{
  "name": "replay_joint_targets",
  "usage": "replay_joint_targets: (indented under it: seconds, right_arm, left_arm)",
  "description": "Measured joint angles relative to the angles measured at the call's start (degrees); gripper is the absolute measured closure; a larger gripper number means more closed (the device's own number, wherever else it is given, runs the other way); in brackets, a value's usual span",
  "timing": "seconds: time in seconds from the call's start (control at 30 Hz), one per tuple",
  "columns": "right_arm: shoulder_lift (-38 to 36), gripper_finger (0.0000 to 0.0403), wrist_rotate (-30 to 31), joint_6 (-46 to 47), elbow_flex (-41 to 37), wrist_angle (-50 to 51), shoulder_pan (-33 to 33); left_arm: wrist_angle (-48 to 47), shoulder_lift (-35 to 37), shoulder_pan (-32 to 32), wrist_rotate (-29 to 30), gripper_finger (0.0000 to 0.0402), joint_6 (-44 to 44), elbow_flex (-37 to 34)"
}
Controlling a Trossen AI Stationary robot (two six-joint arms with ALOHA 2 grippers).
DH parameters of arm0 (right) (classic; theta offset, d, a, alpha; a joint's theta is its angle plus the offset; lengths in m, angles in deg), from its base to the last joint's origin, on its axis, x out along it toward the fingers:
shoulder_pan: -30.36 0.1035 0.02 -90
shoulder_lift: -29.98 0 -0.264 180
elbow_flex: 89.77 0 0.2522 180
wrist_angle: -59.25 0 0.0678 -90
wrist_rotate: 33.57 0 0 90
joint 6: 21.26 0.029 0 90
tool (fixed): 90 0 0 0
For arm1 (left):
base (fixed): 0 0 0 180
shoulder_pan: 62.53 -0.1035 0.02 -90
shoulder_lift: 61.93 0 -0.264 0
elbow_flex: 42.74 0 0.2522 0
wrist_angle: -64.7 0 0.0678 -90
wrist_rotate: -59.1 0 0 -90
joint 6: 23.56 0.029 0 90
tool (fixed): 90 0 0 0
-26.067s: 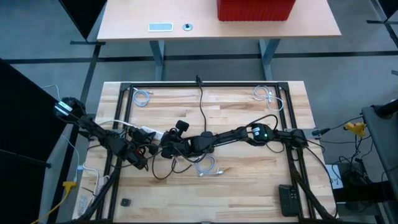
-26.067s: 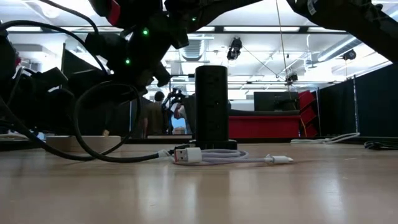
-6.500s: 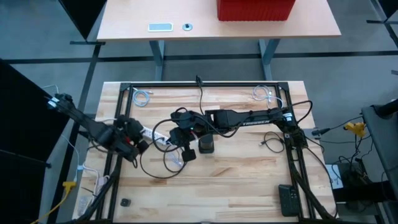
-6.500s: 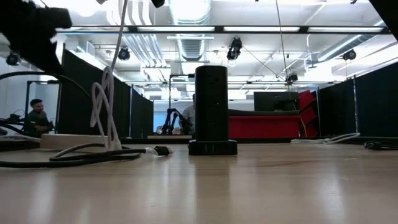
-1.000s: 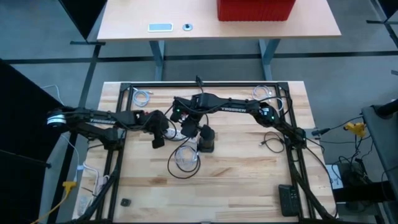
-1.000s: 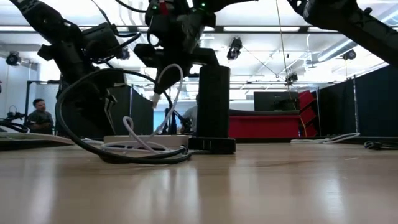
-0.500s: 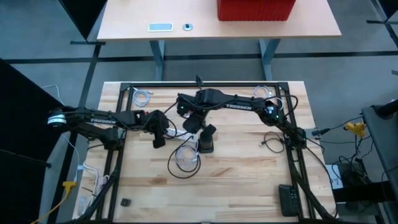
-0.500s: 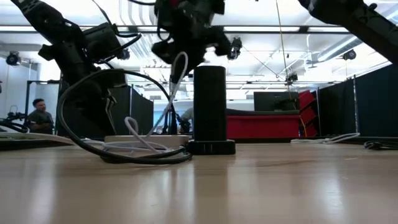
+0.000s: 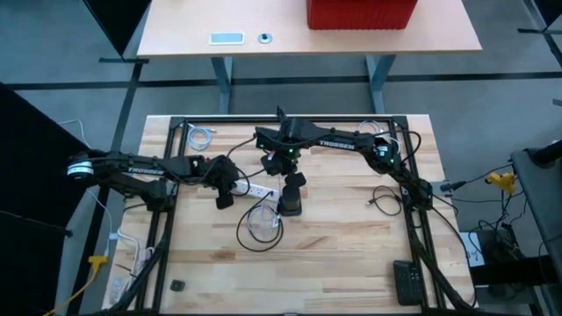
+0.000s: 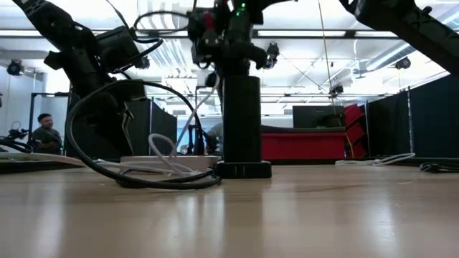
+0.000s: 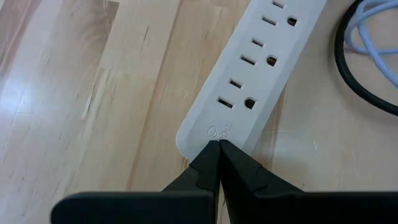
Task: Insert USB
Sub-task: Insert the center white charger cable into the white outlet extension
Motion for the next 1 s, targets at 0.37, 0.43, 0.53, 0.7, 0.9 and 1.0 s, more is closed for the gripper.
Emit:
replay_joint_targets:
  seconds: [0.37,0.43,0.53,0.7,0.9,1.0]
  right_arm:
    - [1.0,0.0403,-4.6,9.2,-3.2,1.8,3.0]
    - [1.1,0.0403,-4.7,9.7,-4.1,1.9,4.2]
    - [1.2,0.0403,-5.7,10.2,-4.9,2.0,5.9]
    - [1.2,0.0403,-7.2,9.9,-5.0,1.6,7.7]
    - [0.8,0.0403,-9.0,9.2,-5.0,1.4,7.6]
    - [0.3,0.0403,-8.6,7.7,-5.0,1.1,7.4]
  left_arm:
    - [0.0,0.0,0.0,0.1,0.0402,0.1,0.0]
    - [0.0,0.0,0.0,0.1,0.0401,0.1,0.0]
    - [0.0,0.0,0.0,0.1,0.0402,0.1,0.0]
    - [0.0,0.0,0.0,0.1,0.0402,0.1,0.0]
    - [0.0,0.0,0.0,0.1,0.0402,0.1,0.0]
    - [0.0,0.0,0.0,0.1,0.0402,0.1,0.0]
